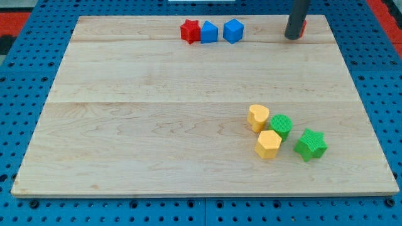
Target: Move the green star towards the bottom left side of the red circle
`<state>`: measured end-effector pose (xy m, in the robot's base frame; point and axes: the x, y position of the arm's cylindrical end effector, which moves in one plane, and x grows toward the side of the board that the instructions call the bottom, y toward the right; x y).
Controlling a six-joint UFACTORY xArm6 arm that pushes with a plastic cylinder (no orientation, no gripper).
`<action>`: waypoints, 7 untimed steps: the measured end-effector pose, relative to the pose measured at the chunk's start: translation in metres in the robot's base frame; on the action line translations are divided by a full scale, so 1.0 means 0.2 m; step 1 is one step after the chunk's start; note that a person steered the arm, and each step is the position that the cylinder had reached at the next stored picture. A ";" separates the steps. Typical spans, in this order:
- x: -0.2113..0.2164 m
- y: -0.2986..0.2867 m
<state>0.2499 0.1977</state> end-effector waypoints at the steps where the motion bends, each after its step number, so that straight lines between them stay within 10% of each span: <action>1: 0.04 0.03; 5: 1.52 0.20; 7: 1.31 -0.39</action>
<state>0.5127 0.1187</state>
